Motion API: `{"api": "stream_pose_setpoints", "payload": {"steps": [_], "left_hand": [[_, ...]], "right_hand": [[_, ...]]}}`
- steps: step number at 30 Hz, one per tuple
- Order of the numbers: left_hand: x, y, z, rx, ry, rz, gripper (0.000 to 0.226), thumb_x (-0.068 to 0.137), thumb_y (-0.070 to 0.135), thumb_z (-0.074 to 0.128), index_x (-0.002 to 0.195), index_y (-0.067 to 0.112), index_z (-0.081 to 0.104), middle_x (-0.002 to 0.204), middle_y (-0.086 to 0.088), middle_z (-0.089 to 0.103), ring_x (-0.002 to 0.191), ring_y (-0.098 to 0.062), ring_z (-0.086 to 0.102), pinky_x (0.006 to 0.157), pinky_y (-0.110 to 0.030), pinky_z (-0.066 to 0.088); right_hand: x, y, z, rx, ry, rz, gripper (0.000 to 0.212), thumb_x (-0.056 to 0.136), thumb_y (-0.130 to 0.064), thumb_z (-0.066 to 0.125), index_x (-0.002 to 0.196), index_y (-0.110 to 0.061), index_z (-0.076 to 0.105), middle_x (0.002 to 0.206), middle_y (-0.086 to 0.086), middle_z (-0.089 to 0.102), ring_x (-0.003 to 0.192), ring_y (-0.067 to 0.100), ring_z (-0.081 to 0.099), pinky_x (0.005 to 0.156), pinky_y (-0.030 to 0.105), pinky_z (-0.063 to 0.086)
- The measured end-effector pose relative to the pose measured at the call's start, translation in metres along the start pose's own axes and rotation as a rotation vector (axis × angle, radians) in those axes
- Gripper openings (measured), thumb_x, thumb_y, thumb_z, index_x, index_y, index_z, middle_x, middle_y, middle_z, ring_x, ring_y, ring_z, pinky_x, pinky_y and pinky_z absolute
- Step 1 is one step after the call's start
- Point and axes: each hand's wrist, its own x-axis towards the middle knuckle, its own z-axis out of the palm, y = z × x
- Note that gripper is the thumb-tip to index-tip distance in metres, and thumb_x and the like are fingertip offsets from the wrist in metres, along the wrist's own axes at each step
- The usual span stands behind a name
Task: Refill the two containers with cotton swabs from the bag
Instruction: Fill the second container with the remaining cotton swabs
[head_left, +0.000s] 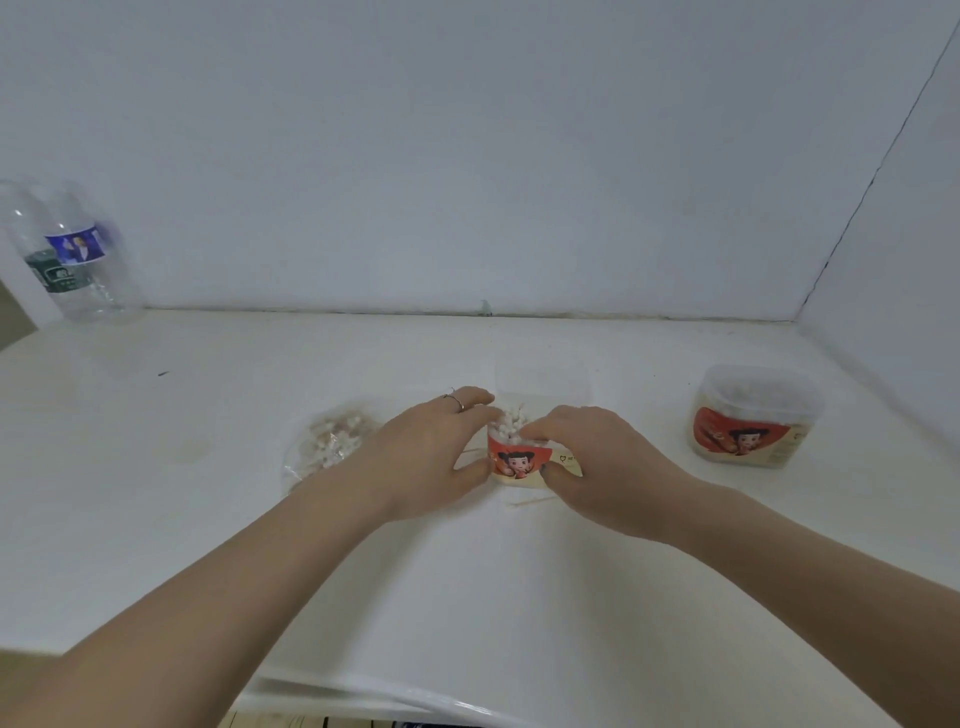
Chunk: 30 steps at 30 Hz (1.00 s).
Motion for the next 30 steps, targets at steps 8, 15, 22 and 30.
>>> {"api": "stream_pose_setpoints", "payload": {"steps": [8, 15, 22, 30], "left_hand": [[-0.017, -0.043, -0.033, -0.145, 0.306, -0.285, 0.050, 0.099, 0.033, 0.055, 0.146, 0.020, 0.045, 0.148, 0.003, 0.044, 0.134, -0.016, 0.045, 0.105, -0.028, 0.036], [-0.042, -0.092, -0.011, -0.366, 0.089, -0.994, 0.079, 0.099, 0.057, 0.041, 0.158, 0.010, 0.016, 0.156, -0.022, 0.028, 0.145, -0.039, 0.027, 0.115, -0.049, 0.028], [-0.058, -0.110, 0.008, -0.596, 0.136, -0.953, 0.051, 0.097, 0.057, 0.049, 0.082, 0.008, 0.053, 0.066, -0.006, 0.057, 0.056, -0.022, 0.051, 0.050, -0.026, 0.039], [-0.063, -0.113, 0.009, -0.855, 0.329, -0.966, 0.016, 0.099, 0.015, 0.053, 0.084, 0.013, 0.060, 0.081, -0.009, 0.066, 0.064, -0.024, 0.055, 0.067, -0.030, 0.044]], "right_hand": [[0.019, -0.026, -0.005, 0.147, 0.173, 0.017, 0.039, 0.090, -0.011, 0.055, 0.127, -0.020, 0.058, 0.109, -0.007, 0.056, 0.104, 0.011, 0.053, 0.092, 0.027, 0.043], [0.054, -0.074, 0.019, 0.045, -0.185, 0.099, 0.038, 0.095, -0.001, 0.042, 0.123, -0.013, 0.066, 0.127, 0.003, 0.055, 0.117, 0.022, 0.054, 0.086, 0.025, 0.041], [0.069, -0.087, 0.033, 0.276, -0.284, 0.162, 0.053, 0.088, 0.008, 0.035, 0.114, -0.018, 0.074, 0.136, -0.004, 0.057, 0.113, 0.018, 0.058, 0.087, 0.024, 0.050], [0.083, -0.076, 0.060, 0.739, -0.328, 0.450, 0.042, 0.089, 0.005, 0.035, 0.099, -0.018, 0.069, 0.077, 0.012, 0.063, 0.061, 0.024, 0.059, 0.057, 0.024, 0.048]]}}
